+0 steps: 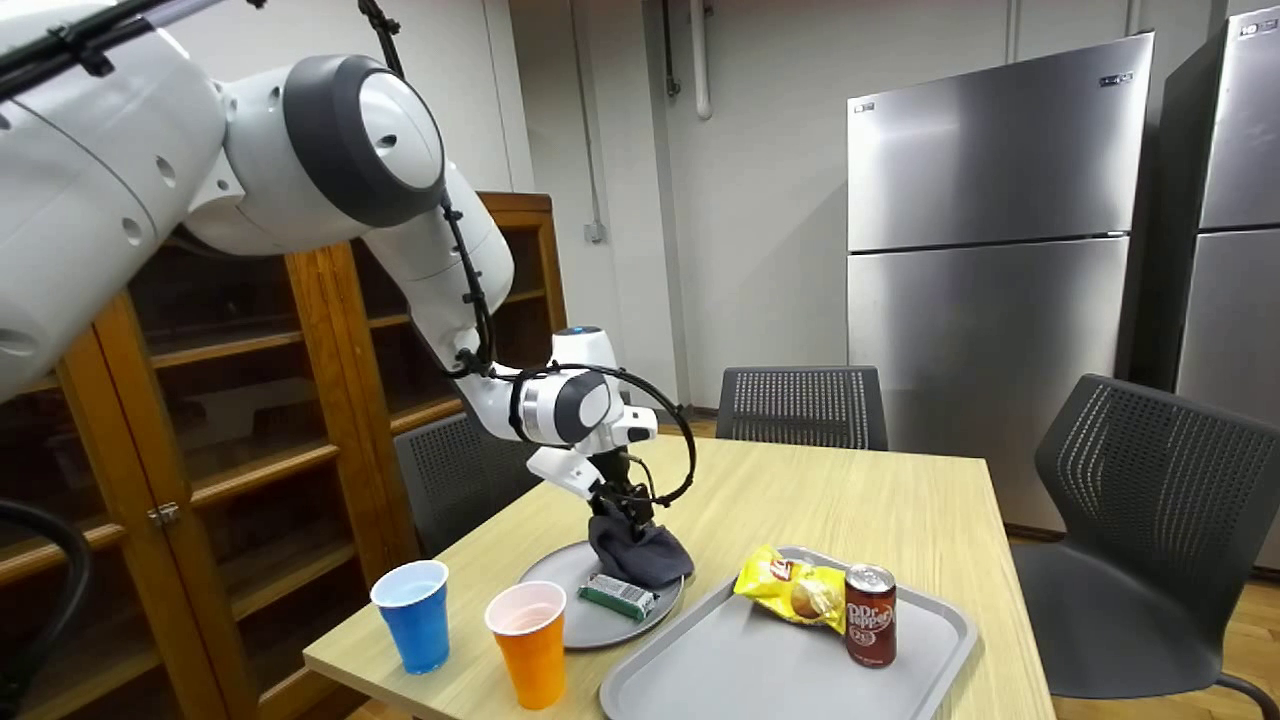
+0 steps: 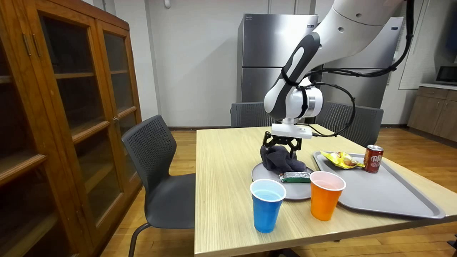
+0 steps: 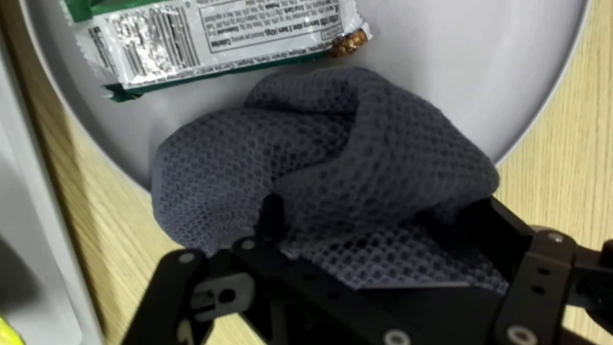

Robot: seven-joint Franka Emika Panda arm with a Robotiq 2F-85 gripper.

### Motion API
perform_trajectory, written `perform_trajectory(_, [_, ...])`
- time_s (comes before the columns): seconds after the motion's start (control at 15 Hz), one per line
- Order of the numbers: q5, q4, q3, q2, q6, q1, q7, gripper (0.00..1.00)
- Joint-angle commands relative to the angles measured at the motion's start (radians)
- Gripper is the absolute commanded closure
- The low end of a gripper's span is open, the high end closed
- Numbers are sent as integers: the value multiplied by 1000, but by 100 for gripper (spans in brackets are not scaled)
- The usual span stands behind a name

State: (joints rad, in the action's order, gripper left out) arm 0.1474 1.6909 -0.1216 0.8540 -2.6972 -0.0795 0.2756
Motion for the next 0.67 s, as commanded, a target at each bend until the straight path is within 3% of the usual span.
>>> perform_trajectory(0.0, [-28,-32,-19,14,30,-19,46,0])
perform_trajectory(0.13, [-28,-32,-19,15,30,-19,45,5])
perform_trajectory(0.2, [-27,-32,-18,15,31,-17,43,26])
perform_trajectory(0.33, [-26,-32,-17,15,29,-17,43,32])
perform_trajectory(0.6, [-23,-32,-14,13,33,-13,42,64])
